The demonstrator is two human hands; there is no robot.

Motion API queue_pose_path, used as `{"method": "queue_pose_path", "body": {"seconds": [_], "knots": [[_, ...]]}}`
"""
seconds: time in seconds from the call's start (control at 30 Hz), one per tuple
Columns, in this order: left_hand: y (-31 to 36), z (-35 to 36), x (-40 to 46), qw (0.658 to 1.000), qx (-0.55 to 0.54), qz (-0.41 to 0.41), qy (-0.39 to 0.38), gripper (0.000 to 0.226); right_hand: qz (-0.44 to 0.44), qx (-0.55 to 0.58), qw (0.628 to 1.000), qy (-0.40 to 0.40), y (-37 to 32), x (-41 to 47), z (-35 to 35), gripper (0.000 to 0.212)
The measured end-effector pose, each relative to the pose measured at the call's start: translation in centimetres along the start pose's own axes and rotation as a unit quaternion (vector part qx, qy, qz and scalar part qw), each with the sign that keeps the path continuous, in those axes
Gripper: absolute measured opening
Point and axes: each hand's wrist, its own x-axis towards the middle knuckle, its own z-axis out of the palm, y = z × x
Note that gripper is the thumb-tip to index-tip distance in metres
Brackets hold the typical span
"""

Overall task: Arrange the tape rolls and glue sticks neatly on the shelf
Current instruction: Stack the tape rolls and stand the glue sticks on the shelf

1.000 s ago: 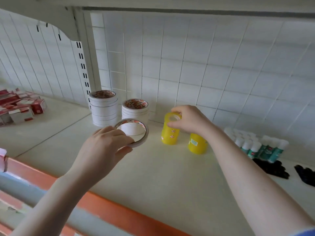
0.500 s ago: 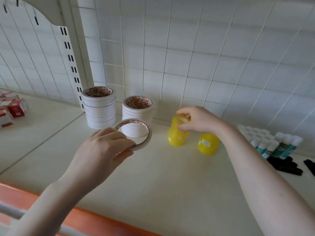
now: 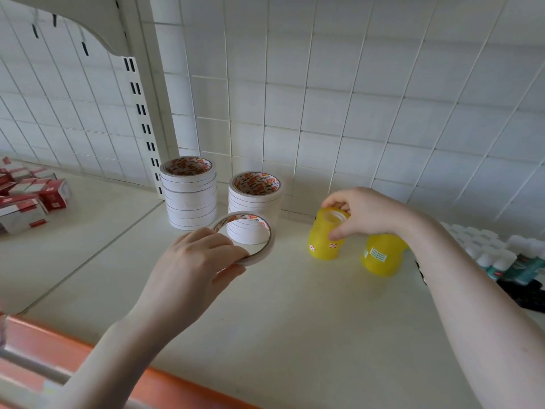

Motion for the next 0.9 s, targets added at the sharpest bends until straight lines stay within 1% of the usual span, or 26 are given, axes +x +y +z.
{"method": "queue_pose_path", "body": {"seconds": [0.13,0.37,0.5,0.67,0.73,0.83,0.9], "knots": [[0.0,0.2,-0.2,1.0,-0.004,-0.006,0.002,0.026,-0.003,-0.001,1.0,-0.006,0.2,0.2,0.1,0.062],[0.0,0.2,-0.3,1.0,-0.001,-0.015,0.015,0.026,-0.015,-0.007,1.0,0.014,0.6,-0.1,0.6,0.061],[0.0,0.0,-0.4,1.0,-0.004,-0.016,0.015,0.025,-0.014,-0.002,1.0,0.022,1.0,-0.4,0.8,0.071],[-0.2,-0.2,-0.5,1.0,-0.005,-0.014,0.019,0.026,-0.021,-0.033,0.999,0.035,1.3,-0.8,1.5,0.087],[-0.3,-0.4,-0.5,1.0,-0.002,-0.014,0.021,0.026,-0.031,-0.029,0.998,0.049,1.3,-1.3,1.5,0.089],[-0.6,-0.7,-0.6,1.0,0.003,-0.008,0.025,0.027,-0.035,-0.021,0.994,0.101,1.1,-2.6,1.2,0.082],[-0.7,-1.0,-0.6,1.0,0.005,-0.004,0.028,0.027,-0.035,-0.016,0.986,0.161,0.9,-3.6,1.3,0.068]]}}
